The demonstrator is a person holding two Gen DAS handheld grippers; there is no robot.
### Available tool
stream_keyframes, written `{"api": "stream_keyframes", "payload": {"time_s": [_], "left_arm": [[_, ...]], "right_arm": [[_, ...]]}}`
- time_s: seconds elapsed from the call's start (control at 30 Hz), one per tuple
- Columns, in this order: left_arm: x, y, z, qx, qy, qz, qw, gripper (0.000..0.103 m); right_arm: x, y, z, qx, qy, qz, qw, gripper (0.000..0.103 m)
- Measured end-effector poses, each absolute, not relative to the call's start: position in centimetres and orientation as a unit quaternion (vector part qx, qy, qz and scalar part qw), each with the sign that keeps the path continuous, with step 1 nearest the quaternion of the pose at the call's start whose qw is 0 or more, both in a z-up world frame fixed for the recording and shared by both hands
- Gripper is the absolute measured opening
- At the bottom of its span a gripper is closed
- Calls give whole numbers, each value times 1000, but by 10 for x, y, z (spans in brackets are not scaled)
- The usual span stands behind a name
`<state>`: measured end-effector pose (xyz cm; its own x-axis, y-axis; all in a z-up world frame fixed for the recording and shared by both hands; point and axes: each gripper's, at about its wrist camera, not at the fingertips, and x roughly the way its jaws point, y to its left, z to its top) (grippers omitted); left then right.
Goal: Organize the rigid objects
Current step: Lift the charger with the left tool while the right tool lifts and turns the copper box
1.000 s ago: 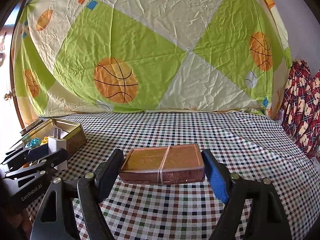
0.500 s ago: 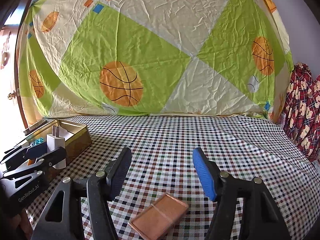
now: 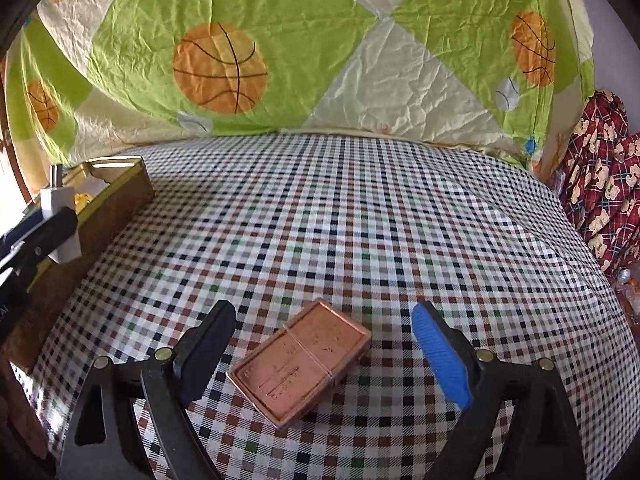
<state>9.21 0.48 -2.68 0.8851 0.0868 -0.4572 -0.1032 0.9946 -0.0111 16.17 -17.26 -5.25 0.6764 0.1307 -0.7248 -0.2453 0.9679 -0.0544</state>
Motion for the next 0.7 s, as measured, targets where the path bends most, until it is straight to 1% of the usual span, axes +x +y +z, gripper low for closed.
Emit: {"api": "stream_keyframes", "payload": {"time_s": [0.13, 0.17, 0.2, 0.27, 0.43, 0.7], "left_arm": [[89, 4, -26, -15, 229, 48, 972, 37], [88, 4, -25, -14, 227, 47, 973, 37], [87, 4, -25, -14, 225, 47, 973, 37], [84, 3, -24, -13, 221, 47, 974, 37], [78, 1, -22, -9, 211, 48, 976, 37], [74, 0, -21, -4, 204, 50, 978, 37]], "right_arm": [[164, -168, -61, -81, 418, 106, 899, 91], [164, -167, -61, -83, 420, 107, 897, 80], [163, -166, -61, -86, 419, 106, 898, 64], [161, -162, -59, -94, 413, 115, 898, 51], [147, -153, -50, -117, 376, 129, 910, 48], [128, -155, -34, -107, 308, 147, 934, 47]]}}
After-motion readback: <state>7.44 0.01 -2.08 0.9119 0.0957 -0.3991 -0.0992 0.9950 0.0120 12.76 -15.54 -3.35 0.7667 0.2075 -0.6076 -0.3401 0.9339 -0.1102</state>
